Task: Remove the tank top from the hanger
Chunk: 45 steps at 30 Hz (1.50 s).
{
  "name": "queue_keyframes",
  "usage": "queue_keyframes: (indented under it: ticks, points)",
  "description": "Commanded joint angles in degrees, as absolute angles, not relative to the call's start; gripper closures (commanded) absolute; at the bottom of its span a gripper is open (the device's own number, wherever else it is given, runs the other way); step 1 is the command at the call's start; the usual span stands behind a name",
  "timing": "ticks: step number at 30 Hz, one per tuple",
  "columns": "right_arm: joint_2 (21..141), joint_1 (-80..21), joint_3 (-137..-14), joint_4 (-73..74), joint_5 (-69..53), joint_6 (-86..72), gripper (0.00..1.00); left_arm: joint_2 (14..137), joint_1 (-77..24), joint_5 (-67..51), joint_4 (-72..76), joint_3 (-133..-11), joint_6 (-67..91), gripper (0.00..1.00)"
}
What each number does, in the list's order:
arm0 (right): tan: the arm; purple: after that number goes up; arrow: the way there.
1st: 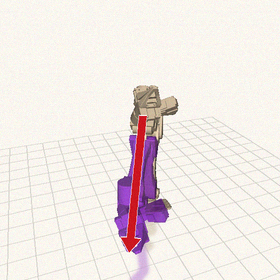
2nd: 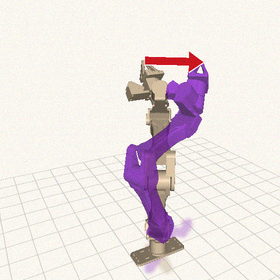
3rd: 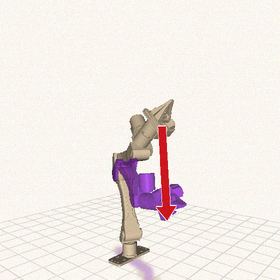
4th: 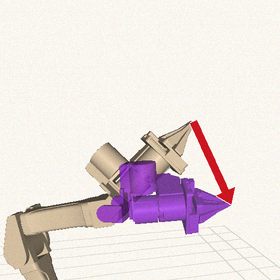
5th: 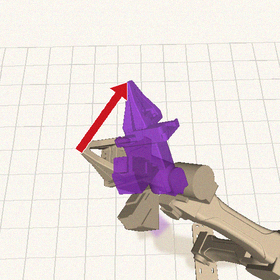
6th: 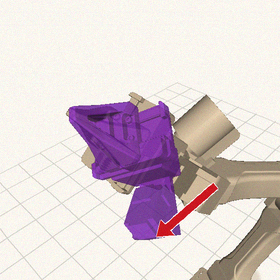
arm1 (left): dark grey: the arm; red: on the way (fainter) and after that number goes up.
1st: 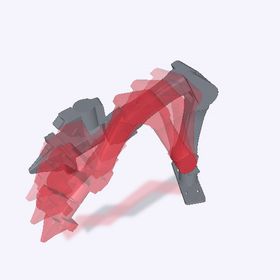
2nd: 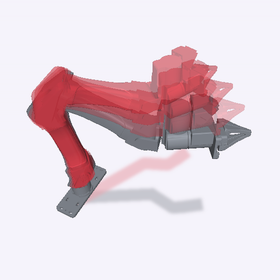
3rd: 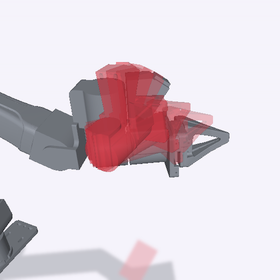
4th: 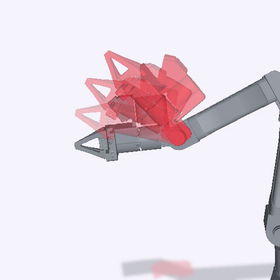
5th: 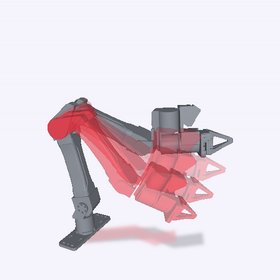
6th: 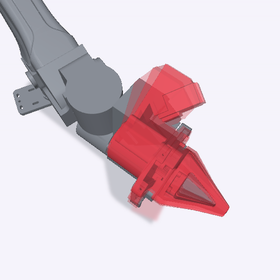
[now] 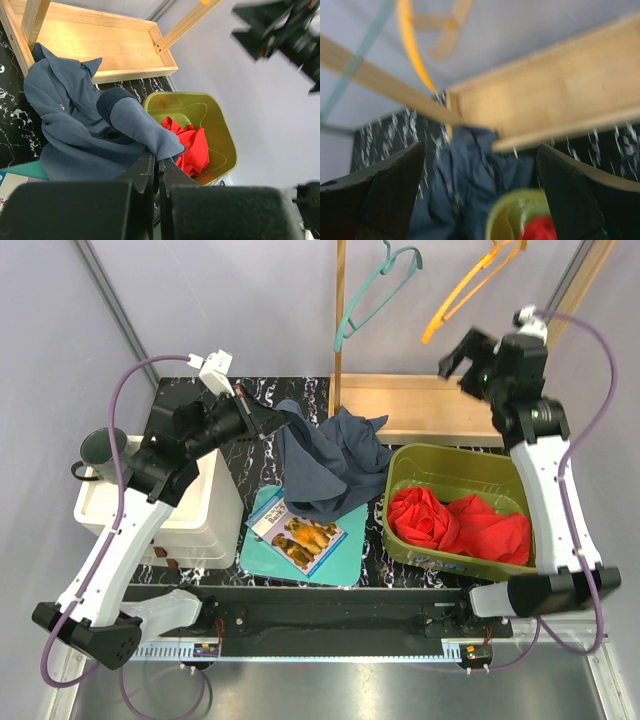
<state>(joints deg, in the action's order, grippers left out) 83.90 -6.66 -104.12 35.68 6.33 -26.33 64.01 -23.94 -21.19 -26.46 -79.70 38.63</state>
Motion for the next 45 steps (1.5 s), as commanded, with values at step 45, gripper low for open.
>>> queue_keyframes:
  ticks: [45]
  points:
    - [63.7,-43.6,-71.5,5.9,-5.4,-0.4,0.00,69.1,-32.8,-48.6,3.5,-97.0,60.5,1.00]
